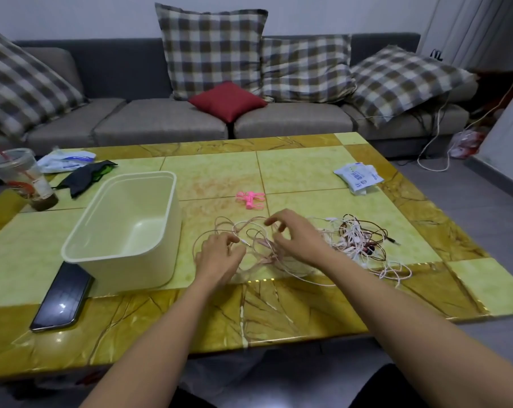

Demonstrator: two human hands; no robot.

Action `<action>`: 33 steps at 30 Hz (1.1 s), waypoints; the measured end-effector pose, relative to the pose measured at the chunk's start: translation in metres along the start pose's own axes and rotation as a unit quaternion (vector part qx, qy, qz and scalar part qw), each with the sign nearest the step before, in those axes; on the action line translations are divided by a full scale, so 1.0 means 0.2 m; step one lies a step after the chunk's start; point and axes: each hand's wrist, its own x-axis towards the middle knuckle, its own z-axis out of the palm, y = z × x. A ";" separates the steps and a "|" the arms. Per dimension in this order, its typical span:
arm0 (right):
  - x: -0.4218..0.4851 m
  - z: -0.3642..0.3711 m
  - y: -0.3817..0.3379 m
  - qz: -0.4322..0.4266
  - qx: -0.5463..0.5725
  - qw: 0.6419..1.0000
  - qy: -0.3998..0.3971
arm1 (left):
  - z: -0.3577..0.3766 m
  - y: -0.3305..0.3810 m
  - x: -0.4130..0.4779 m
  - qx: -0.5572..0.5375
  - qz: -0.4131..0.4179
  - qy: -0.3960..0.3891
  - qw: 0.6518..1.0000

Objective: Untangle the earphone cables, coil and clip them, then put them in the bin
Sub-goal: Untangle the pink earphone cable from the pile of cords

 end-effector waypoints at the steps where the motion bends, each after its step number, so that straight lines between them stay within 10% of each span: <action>1: -0.01 0.05 -0.04 -0.016 0.032 0.998 -0.061 | 0.00 -0.01 -0.01 0.002 -0.003 0.005 1.000; 4: -0.02 0.19 -0.05 0.004 -0.066 0.978 -0.199 | 0.00 -0.07 -0.05 0.084 -0.017 -0.033 0.996; 8: -0.05 0.21 0.02 0.100 -0.165 0.976 -0.099 | 0.01 -0.13 -0.10 0.189 -0.034 -0.022 0.981; 15: -0.14 0.14 0.07 0.163 -0.108 0.981 -0.018 | 0.00 -0.16 -0.14 0.153 -0.094 0.108 0.978; 18: -0.19 0.15 0.06 0.120 -0.071 0.989 -0.045 | 0.03 -0.11 -0.17 0.104 0.001 0.152 0.983; 23: -0.23 0.13 0.08 0.090 0.022 0.995 -0.042 | 0.13 0.01 -0.18 0.116 0.157 0.011 0.981; 30: -0.21 0.05 0.15 0.181 0.013 0.983 0.012 | 0.10 -0.01 -0.15 0.125 0.108 -0.001 0.986; 33: -0.18 -0.05 0.15 0.193 0.011 0.975 -0.106 | 0.06 -0.02 -0.13 0.109 0.055 0.052 0.991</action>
